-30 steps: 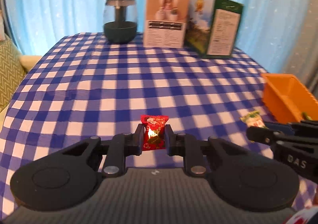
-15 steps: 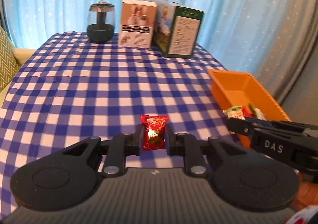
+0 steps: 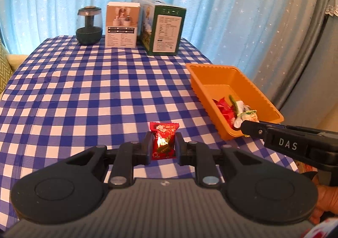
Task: Organize snacks
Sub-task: 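Carry both candies over the orange tray with both tools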
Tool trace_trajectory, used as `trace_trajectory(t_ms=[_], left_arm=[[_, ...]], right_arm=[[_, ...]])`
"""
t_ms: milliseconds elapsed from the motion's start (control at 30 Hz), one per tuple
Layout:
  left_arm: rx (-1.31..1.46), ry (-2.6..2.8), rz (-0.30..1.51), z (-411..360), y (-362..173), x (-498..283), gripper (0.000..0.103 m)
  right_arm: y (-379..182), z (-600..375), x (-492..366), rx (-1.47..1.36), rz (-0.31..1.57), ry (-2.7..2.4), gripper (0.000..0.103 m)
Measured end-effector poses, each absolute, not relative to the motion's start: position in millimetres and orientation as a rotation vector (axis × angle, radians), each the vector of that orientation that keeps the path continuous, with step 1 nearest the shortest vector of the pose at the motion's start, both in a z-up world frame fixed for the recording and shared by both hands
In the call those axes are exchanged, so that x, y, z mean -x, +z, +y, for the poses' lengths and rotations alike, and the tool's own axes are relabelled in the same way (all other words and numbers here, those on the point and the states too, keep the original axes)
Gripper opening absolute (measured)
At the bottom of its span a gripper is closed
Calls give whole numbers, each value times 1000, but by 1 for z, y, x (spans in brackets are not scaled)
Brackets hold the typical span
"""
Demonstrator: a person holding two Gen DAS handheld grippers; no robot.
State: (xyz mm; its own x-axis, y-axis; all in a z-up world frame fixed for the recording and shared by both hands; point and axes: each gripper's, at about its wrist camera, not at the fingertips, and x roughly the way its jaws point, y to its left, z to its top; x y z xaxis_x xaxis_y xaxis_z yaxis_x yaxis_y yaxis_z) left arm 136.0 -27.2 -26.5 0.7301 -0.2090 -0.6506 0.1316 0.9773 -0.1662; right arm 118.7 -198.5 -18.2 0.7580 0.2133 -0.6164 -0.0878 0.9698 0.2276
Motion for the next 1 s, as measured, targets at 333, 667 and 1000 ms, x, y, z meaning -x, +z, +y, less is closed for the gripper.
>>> trace_trajectory(t_ms=[333, 667, 1000], left_arm=[[78, -224, 730, -58, -24, -133, 19], [50, -249, 731, -77, -23, -138, 19], [40, -279, 730, -96, -24, -149, 19]], right_arm=[[-17, -234, -104, -225, 685, 108, 23], [-18, -251, -103, -236, 689, 82, 23], [-17, -265, -107, -248, 678, 46, 23]])
